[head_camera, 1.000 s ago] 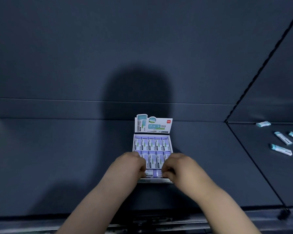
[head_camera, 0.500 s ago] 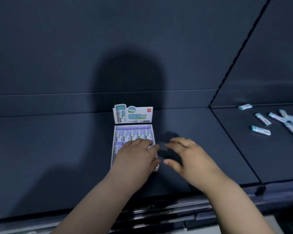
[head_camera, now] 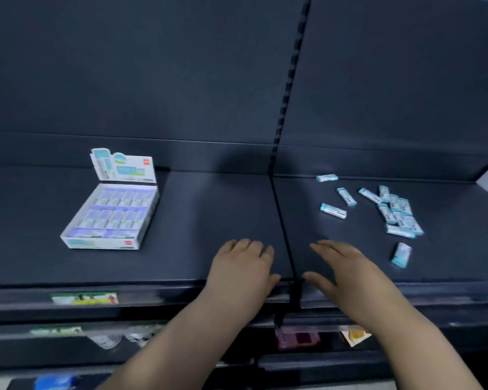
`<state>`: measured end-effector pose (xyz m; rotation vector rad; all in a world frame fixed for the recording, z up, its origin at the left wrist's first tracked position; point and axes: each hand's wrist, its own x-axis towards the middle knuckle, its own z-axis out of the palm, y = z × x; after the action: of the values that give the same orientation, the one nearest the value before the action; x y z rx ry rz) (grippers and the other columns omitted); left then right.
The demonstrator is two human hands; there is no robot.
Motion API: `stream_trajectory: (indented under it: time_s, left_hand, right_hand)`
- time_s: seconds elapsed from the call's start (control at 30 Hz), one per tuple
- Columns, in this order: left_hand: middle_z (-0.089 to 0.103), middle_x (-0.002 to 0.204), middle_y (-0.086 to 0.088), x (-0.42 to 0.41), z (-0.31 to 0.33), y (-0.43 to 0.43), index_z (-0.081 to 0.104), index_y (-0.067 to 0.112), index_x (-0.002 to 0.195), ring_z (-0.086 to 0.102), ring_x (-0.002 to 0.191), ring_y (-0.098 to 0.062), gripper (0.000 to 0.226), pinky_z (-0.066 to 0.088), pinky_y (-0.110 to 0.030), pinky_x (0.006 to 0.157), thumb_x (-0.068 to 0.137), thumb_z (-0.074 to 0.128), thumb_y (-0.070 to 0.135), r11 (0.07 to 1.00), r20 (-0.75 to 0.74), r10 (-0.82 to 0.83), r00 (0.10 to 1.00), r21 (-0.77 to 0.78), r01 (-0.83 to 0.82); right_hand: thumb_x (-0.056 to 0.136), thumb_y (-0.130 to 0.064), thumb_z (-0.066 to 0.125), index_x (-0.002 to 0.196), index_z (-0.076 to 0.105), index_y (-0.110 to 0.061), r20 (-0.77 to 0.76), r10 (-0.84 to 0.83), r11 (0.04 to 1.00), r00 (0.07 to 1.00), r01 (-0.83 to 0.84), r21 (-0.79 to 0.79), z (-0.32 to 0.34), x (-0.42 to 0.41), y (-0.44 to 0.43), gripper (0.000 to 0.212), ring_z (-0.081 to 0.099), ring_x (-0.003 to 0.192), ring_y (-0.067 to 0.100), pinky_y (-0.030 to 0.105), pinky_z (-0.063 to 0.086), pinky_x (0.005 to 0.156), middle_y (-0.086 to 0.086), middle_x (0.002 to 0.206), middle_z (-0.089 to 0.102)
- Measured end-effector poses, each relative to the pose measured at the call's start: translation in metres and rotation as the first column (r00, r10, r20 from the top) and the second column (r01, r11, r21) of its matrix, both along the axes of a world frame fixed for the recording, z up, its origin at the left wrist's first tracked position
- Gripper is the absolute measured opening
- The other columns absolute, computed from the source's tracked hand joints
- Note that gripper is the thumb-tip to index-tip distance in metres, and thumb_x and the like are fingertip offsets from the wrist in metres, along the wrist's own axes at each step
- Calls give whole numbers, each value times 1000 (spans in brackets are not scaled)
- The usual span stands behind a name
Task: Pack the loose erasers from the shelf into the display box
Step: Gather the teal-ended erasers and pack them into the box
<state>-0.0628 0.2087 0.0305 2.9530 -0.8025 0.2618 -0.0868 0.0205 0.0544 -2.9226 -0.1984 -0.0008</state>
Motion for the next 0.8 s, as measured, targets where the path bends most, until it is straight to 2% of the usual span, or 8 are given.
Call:
stream_trajectory:
  time_s: [0.1, 0.2, 0.27, 0.33, 0.4, 0.47, 0.63, 0.8]
  left_hand:
    - [70, 101, 1, -15, 6, -37, 67, 18, 113, 64, 95, -18, 57, 49, -36, 89, 70, 69, 55, 1000, -46, -5, 999, -17, 5]
    - [40, 143, -1, -15, 5, -56, 26, 18, 146, 33, 133, -19, 60, 18, -37, 113, 95, 38, 48, 1000, -78, -5, 997, -8, 4]
    - [28, 150, 0, -10, 3, -67, 15, 20, 148, 21, 139, -18, 58, 8, -36, 115, 98, 29, 46, 1000, -53, 11, 999, -15, -12]
    - [36, 146, 0, -4, 2, -73, 26, 20, 146, 30, 135, -18, 58, 17, -37, 114, 96, 37, 47, 1000, -89, 7, 996, -25, -9]
    - [63, 120, 1, 4, 2, -77, 57, 20, 127, 57, 113, -16, 57, 42, -38, 100, 79, 64, 51, 1000, -105, -15, 994, -9, 14]
    - [71, 99, 1, 14, 4, -79, 70, 20, 107, 66, 94, -17, 55, 51, -37, 85, 62, 78, 51, 1000, -114, -19, 993, -12, 18]
    - [34, 147, 1, 39, 8, -96, 26, 21, 146, 25, 138, -18, 57, 14, -35, 114, 96, 37, 45, 997, -84, -73, 994, -30, 71]
    - [46, 139, 1, 56, 4, -112, 37, 21, 141, 37, 131, -19, 56, 24, -35, 111, 92, 44, 47, 998, -157, -59, 986, 8, 61]
  right_hand:
    - [88, -53, 46, 144, 25, -25, -29, -26, 1000, 999, 26, 3, -1, -11, -32, 67, 15, 141, 6, 17, 12, 111, -8, 152, 23]
    - [88, -54, 44, 146, 20, -26, -44, -25, 1000, 999, 26, 5, 0, -12, -51, 68, 9, 142, 4, 17, 8, 112, -10, 154, 18]
    - [89, -55, 43, 146, 18, -26, -55, -32, 999, 998, 32, 0, 1, -9, -61, 69, 7, 142, 4, 19, 9, 113, -11, 154, 15]
    - [88, -55, 44, 146, 19, -27, -48, -45, 999, 998, 45, 10, -1, -3, -68, 69, 7, 142, 5, 20, 10, 114, -11, 154, 16]
    - [88, -55, 45, 145, 21, -27, -25, -52, 998, 998, 53, 21, -2, 3, -74, 68, 9, 141, 4, 19, 10, 113, -11, 153, 19]
    - [89, -53, 46, 145, 23, -27, -21, -51, 998, 998, 52, 35, 2, 9, -79, 66, 12, 141, 4, 16, 9, 111, -11, 152, 20]
    - [88, -52, 47, 143, 28, -27, -17, -114, 992, 993, 115, 50, 9, 25, -99, 63, 22, 137, 5, 14, 17, 107, -11, 149, 27]
    - [89, -52, 45, 143, 30, -25, -42, -198, 980, 979, 199, 31, -9, 37, -117, 62, 25, 137, 8, 19, 23, 108, -9, 149, 30]
